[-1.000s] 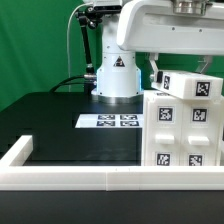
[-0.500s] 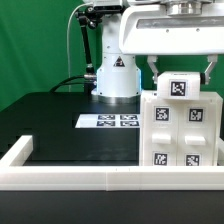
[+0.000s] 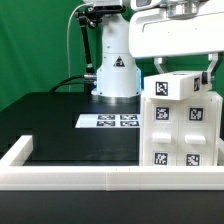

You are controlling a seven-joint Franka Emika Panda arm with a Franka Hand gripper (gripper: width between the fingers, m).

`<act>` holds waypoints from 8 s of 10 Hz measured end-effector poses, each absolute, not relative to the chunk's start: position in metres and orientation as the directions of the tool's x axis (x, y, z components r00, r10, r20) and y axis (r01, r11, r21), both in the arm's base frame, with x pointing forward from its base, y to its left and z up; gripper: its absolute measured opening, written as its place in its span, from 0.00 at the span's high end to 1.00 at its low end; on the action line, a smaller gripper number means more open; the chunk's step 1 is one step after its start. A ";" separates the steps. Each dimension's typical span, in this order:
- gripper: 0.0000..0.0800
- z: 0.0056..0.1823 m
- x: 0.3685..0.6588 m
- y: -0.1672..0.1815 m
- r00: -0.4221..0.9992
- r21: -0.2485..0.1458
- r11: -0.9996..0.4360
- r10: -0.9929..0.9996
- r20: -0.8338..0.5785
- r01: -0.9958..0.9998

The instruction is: Assemble cabinet

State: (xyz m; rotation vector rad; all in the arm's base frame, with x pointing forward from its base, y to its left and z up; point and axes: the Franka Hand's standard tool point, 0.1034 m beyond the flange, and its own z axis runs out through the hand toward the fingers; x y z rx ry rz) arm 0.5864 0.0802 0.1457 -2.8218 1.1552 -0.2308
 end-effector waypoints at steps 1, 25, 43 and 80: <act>0.29 0.146 0.586 0.082 0.657 -0.142 -0.664 -0.748 0.097 -0.734; 0.00 0.178 0.602 0.096 0.732 -0.233 -0.725 -0.677 0.068 -0.649; 0.00 0.186 0.608 0.081 0.658 0.082 -0.672 0.738 0.146 0.736; 0.30 0.149 0.580 0.048 0.676 0.056 -0.676 0.723 -0.142 0.735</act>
Offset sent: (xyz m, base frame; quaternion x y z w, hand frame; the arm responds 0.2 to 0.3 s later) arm -0.0061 0.0007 -0.0100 -0.0150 0.0071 0.2429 0.9699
